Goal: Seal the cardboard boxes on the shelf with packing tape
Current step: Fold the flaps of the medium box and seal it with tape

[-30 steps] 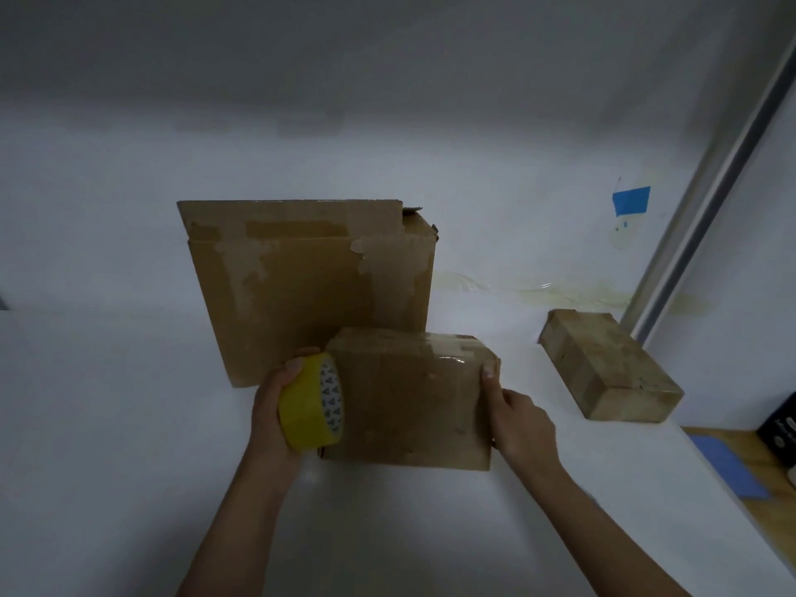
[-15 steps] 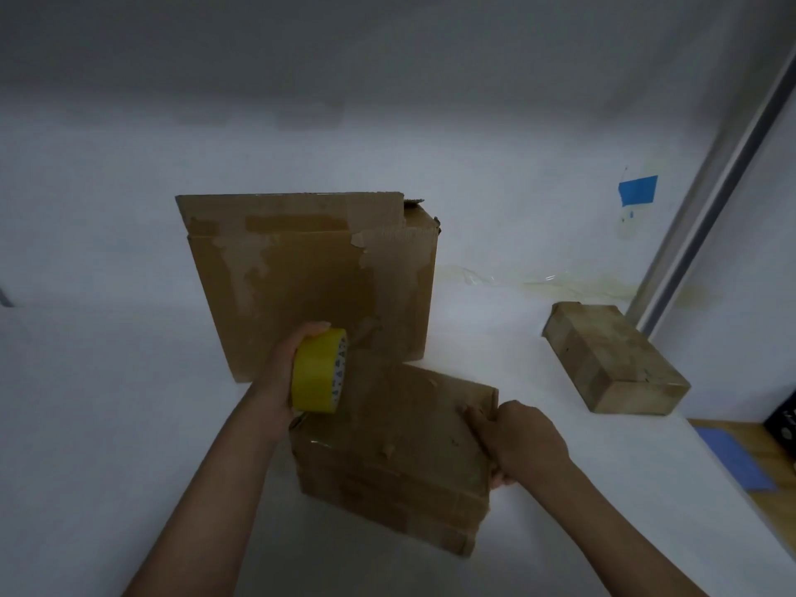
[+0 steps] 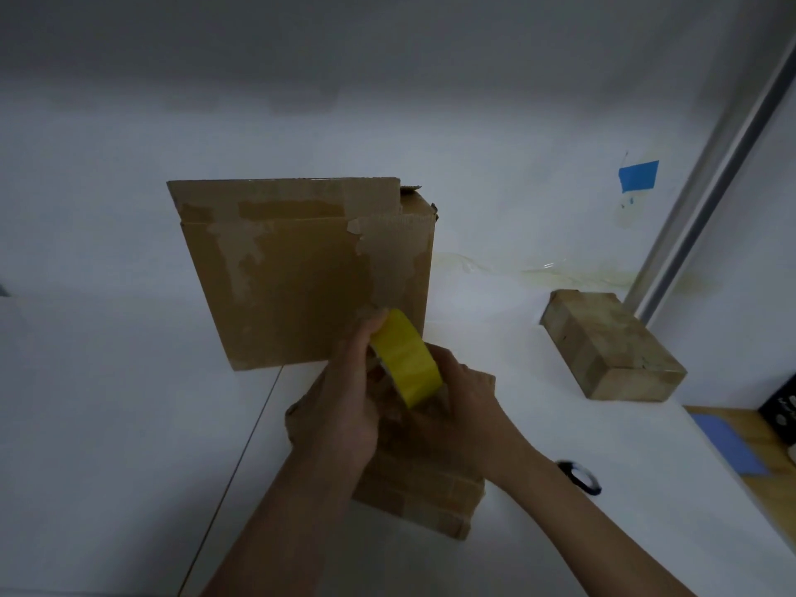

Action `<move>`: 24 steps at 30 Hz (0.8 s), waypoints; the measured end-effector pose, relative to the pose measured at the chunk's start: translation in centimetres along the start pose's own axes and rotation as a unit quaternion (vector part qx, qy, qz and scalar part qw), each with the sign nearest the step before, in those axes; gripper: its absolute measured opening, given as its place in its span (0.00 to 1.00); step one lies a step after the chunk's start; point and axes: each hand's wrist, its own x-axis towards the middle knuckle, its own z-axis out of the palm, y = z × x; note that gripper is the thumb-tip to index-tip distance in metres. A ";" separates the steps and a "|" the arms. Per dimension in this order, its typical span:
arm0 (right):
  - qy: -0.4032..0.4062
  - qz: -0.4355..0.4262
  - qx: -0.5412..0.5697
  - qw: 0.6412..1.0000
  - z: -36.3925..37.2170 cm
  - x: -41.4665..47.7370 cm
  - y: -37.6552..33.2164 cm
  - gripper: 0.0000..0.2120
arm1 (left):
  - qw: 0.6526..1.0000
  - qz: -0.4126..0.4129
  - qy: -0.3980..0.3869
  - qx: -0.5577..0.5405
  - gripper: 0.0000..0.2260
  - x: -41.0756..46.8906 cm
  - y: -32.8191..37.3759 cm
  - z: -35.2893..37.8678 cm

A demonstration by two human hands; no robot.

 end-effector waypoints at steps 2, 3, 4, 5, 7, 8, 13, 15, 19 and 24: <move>0.023 -0.004 0.069 0.997 0.1 -0.4 -0.1 0.33 | 0.999 0.001 -0.013 -0.036 0.33 -0.1 -0.1 0.6; 0.038 -0.001 0.093 0.995 0.1 -0.7 -0.1 0.30 | 0.998 0.000 -0.019 -0.052 0.33 -0.1 -0.1 0.7; 0.055 0.001 0.113 0.992 0.0 -0.8 -0.1 0.27 | 0.997 -0.001 -0.026 -0.066 0.34 -0.1 -0.1 0.9; 0.072 0.003 0.131 0.989 -0.1 -0.9 -0.2 0.25 | 0.996 -0.001 -0.030 -0.082 0.36 -0.2 -0.1 1.0; 0.099 0.003 0.157 0.983 0.0 -1.1 -0.4 0.23 | 0.993 -0.008 -0.022 -0.116 0.33 -0.3 -0.2 1.1; 0.109 0.000 0.166 0.980 0.0 -1.1 -0.5 0.23 | 0.991 -0.016 -0.009 -0.133 0.30 -0.3 -0.2 1.1; 0.164 -0.035 0.177 0.970 0.6 -0.9 -0.2 0.20 | 0.966 -0.132 -0.050 -0.217 0.27 0.2 -0.1 0.0; 0.191 -0.035 0.199 0.961 0.5 -0.6 -0.5 0.16 | 0.954 -0.165 -0.036 -0.247 0.22 0.1 0.0 -0.2; 0.197 -0.009 0.222 0.955 0.3 0.1 -1.1 0.12 | 0.938 -0.171 0.041 -0.301 0.08 -0.9 -0.2 0.4; 0.185 0.051 0.231 0.954 0.0 0.5 -1.7 0.07 | 0.939 -0.158 0.071 -0.296 0.03 -0.5 -0.2 -0.2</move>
